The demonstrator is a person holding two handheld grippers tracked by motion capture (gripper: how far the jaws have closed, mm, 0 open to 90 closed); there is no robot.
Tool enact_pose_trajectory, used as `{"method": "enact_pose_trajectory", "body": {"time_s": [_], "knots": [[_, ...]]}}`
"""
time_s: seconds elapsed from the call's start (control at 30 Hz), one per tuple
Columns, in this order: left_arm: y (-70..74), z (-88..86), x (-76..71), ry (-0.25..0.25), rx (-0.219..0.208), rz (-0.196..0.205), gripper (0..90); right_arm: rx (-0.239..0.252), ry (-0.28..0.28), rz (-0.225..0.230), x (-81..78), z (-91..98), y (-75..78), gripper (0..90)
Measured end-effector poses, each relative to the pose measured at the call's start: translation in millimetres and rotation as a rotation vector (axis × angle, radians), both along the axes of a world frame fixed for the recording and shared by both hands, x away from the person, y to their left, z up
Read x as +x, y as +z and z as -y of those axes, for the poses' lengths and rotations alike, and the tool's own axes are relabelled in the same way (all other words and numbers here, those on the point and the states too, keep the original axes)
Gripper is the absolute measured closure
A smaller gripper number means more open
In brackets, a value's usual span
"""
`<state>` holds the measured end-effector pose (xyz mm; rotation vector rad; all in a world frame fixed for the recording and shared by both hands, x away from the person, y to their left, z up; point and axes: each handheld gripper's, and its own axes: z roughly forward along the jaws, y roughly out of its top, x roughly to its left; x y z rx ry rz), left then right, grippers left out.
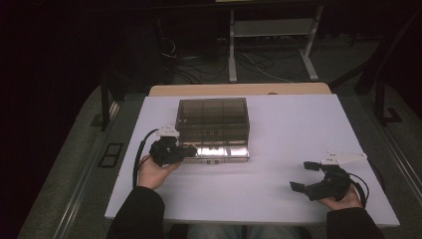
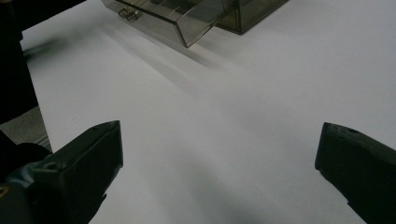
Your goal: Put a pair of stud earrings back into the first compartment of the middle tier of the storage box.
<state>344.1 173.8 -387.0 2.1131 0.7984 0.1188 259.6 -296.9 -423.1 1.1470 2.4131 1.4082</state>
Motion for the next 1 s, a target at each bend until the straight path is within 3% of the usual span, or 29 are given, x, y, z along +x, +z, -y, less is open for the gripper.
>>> {"method": "enact_pose_trajectory", "body": {"time_s": [0.67,0.83,1.0], "knots": [[-14.8,0.4,12.8,0.009,0.036,-0.037,86.1,-0.009,0.009,-0.002,0.7,-2.0,-1.4,0.3],[-17.9,1.5,16.5,0.010,0.034,-0.048,86.0,-0.012,0.009,-0.005,0.6,-2.7,-1.5,0.3],[-16.9,1.0,16.8,0.025,0.005,-0.050,84.9,-0.012,0.010,-0.006,0.8,-2.7,-1.5,0.3]]}}
